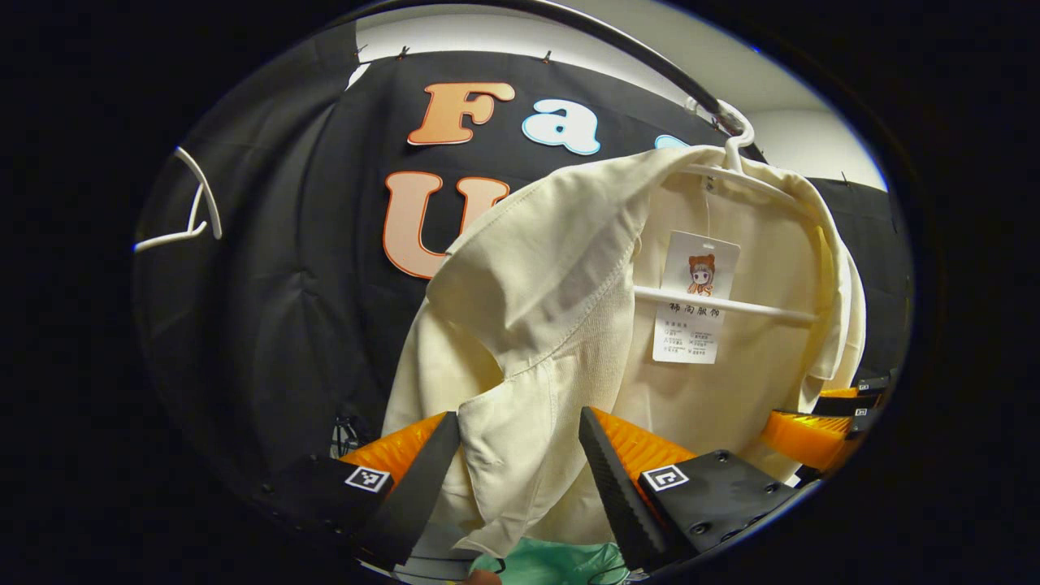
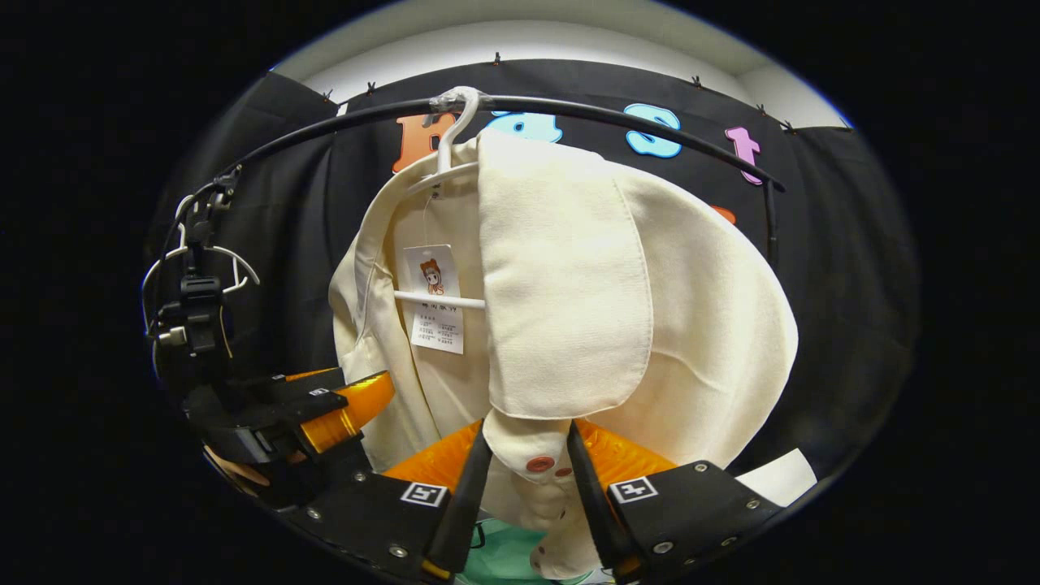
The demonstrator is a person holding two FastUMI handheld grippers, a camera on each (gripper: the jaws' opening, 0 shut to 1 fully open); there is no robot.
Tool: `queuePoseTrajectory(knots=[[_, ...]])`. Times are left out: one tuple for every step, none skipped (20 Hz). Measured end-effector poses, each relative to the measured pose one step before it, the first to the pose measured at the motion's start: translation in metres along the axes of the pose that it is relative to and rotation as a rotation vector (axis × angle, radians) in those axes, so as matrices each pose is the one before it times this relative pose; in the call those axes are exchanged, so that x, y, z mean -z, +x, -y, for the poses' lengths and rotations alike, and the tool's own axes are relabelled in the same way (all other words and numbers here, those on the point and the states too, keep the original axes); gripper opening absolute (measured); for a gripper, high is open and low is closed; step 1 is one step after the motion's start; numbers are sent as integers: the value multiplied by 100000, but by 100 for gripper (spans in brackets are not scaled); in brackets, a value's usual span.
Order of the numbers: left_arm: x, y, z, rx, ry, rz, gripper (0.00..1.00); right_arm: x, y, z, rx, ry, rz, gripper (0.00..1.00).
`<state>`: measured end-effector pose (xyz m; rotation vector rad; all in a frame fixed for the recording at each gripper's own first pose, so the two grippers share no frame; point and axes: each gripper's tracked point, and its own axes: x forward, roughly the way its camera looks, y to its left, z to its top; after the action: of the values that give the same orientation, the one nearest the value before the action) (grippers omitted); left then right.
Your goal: Grasp the clothes on the hanger with both hands and then place them into the laundry hamper below.
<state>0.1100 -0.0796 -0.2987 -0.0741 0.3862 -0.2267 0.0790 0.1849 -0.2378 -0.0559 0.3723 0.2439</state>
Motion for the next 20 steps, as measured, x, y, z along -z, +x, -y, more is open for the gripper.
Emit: queuePoseTrajectory(knots=[[176, 435, 451, 1597, -1781, -108, 97, -26, 130, 226, 531, 148, -80, 55], [196, 395, 405, 1579, -1413, -759, 97, 23, -46, 273, 561, 72, -193, 48], [89, 458, 280, 1143, -744, -440, 97, -33, 25, 219, 543, 231, -309, 46], [107, 408, 268, 1459, -343, -625, 96, -35, 1, 270, 662, 368, -99, 39], [273, 77, 373, 1432, -170, -1240, 95, -100, -47, 219, 562, 347, -133, 37], [141, 274, 20, 318, 134, -1001, 94, -121, -140, 87, 283, 396, -119, 31], [48, 140, 305, 995, -193, -769, 87, -174, -102, 47, 85, 528, -65, 29], [116, 256, 183, 611, 110, -220, 84, -89, -159, 106, 120, 522, -11, 25], [-60, -41, 111, 946, -146, -106, 77, -188, -181, 91, 120, 456, 146, 23], [24, 30, 220, 1046, -214, -264, 72, -160, -269, 149, 115, 417, 125, 19], [48, 70, 217, 1066, -409, -435, 50, -220, -358, 51, -202, 497, 21, 19], [78, -83, 332, 2348, -1, -991, 56, -173, -345, -68, -561, 751, -76, 17], [57, 7, 217, 668, -251, -385, 43, -250, -429, -97, -551, 788, 220, 17], [-88, 59, -101, -778, -739, -45, 29, -388, -580, 96, -75, 472, 527, 17], [295, 99, -264, -1607, -1740, -897, 17, -330, -408, 81, 112, 351, 763, 16], [23, -219, 86, -139, -3609, -1009, 14, -356, -457, 60, -61, 134, 862, 14], [-199, -480, 108, 2291, -3992, 286, 7, -330, -524, -36, -369, -50, 762, 14], [-200, -463, -477, -912, -1354, 348, 9, -454, -477, 77, -378, -247, 977, 14], [-368, -480, -955, -3335, 1867, 1043, 7, -492, -491, 172, 86, -436, 1061, 14], [-408, -680, -837, -2685, 3127, 711, 7, -390, -387, 75, -173, -378, 633, 9]])
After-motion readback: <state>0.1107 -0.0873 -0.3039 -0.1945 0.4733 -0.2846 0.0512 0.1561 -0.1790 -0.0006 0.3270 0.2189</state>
